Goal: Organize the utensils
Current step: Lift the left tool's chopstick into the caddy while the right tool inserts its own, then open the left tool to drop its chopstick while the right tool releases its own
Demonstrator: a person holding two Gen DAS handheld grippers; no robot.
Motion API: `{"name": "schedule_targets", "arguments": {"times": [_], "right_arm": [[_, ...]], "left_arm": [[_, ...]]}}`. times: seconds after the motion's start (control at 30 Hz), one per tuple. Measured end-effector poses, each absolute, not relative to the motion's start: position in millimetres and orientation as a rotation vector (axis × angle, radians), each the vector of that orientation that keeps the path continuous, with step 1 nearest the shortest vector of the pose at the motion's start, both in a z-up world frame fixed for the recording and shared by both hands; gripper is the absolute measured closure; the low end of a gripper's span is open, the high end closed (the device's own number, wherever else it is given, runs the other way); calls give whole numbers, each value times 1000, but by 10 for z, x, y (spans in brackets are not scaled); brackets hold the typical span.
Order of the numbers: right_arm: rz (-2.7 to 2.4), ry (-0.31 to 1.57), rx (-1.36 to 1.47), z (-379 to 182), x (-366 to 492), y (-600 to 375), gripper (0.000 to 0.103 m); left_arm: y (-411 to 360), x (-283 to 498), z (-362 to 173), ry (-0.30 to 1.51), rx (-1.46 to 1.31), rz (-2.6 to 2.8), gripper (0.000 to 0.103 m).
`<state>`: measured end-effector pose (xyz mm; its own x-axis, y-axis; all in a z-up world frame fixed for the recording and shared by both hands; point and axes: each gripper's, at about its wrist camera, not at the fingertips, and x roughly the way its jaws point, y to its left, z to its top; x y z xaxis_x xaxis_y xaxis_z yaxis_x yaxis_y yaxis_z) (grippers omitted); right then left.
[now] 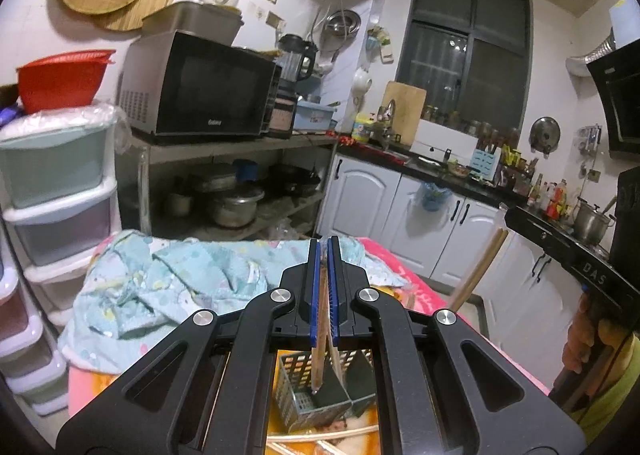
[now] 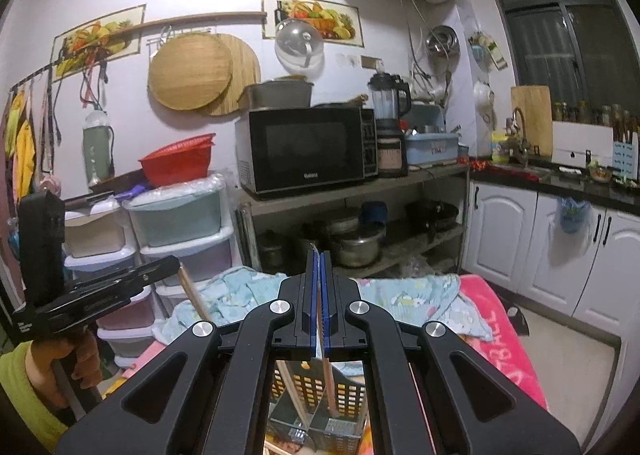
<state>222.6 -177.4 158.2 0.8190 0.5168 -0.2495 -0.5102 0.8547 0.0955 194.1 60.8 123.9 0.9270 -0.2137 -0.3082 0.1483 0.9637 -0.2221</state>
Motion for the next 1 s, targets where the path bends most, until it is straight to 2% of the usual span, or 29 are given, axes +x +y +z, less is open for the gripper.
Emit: {"name": "schedule_targets", "arguments": {"times": [0.3, 0.33, 0.37, 0.4, 0.43, 0.47, 0.63, 0.7, 0.77, 0.8, 0.83, 1.0], "right_arm": [[531, 377, 47, 1304, 2356, -1736, 100], [520, 387, 44, 1283, 2368, -1730, 99], [508, 399, 44, 1260, 2373, -1733, 90], [494, 412, 48, 1228, 2378, -1745, 75], [483, 418, 55, 1204, 2374, -1764, 66], [468, 415, 57, 1188, 2366, -1781, 53], [393, 411, 19, 1083, 2297, -1874, 49], [381, 402, 25, 1075, 2245, -1924, 42], [369, 392, 20, 1075, 2197, -1976, 35], [366, 387, 18, 1078, 2171, -1992, 32], [361, 379, 18, 1081, 2130, -2021, 31], [360, 362, 50, 1078, 1959, -2165, 21]], "left_arm": [[528, 1984, 963, 388, -193, -181, 101], [514, 1983, 929, 394, -189, -175, 100], [508, 1983, 907, 399, -188, -169, 98], [506, 1976, 879, 405, -192, -166, 89], [506, 1970, 869, 409, -195, -163, 77], [504, 1963, 857, 413, -197, -160, 72], [536, 1885, 787, 433, -241, -144, 49], [544, 1849, 792, 431, -238, -131, 42], [582, 1789, 820, 420, -246, -119, 30], [607, 1758, 840, 412, -254, -113, 18], [616, 1726, 848, 405, -260, -109, 10], [653, 1618, 871, 403, -262, -91, 11]]}}
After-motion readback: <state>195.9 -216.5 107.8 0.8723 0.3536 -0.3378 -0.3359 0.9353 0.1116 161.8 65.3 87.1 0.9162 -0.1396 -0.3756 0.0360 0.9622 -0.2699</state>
